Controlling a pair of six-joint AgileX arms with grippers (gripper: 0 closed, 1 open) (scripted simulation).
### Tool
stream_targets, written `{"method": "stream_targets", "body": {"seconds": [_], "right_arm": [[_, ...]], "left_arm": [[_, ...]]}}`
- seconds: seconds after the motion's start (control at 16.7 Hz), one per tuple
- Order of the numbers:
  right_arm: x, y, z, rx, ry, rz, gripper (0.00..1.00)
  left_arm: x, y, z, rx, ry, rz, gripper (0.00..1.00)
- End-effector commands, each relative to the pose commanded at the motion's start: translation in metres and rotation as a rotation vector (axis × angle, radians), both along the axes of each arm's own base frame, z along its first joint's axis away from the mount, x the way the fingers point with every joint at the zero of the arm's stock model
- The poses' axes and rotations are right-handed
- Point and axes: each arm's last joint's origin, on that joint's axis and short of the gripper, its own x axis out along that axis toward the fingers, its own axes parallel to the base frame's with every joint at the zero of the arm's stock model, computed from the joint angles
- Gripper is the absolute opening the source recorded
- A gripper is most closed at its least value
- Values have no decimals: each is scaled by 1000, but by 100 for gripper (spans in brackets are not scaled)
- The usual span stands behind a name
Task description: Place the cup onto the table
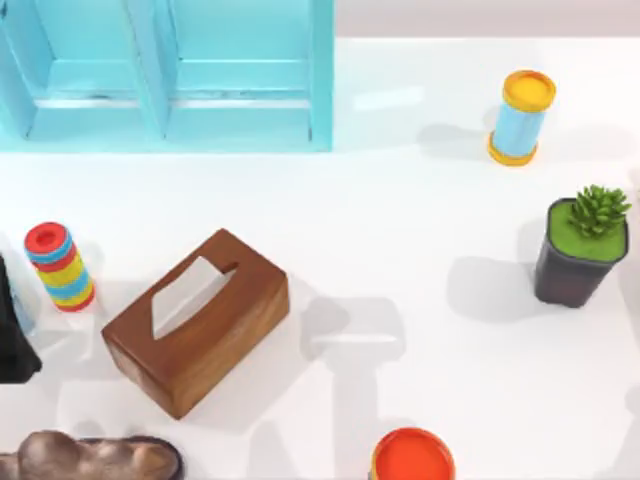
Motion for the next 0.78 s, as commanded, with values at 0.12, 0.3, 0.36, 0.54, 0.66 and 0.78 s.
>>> {"method": "stream_targets", "body": {"seconds": [0.12,0.3,0.36,0.54,0.66,0.78], "right_arm": [[1,-11,-1,31,45,-6,100],[0,-13,-1,37,54,-7,100],[0,-13,-1,37,54,-7,100],[1,-12,-6,37,54,-6,100],[2,-13,-21,40,58,-8,100],[4,-15,-42,37,55,-7,100]], "left_arm": [[0,0,0,0,0,0,100],[0,0,0,0,0,0,100],[0,0,0,0,0,0,100],[0,0,0,0,0,0,100],[0,0,0,0,0,0,100],[0,0,0,0,0,0,100]]}}
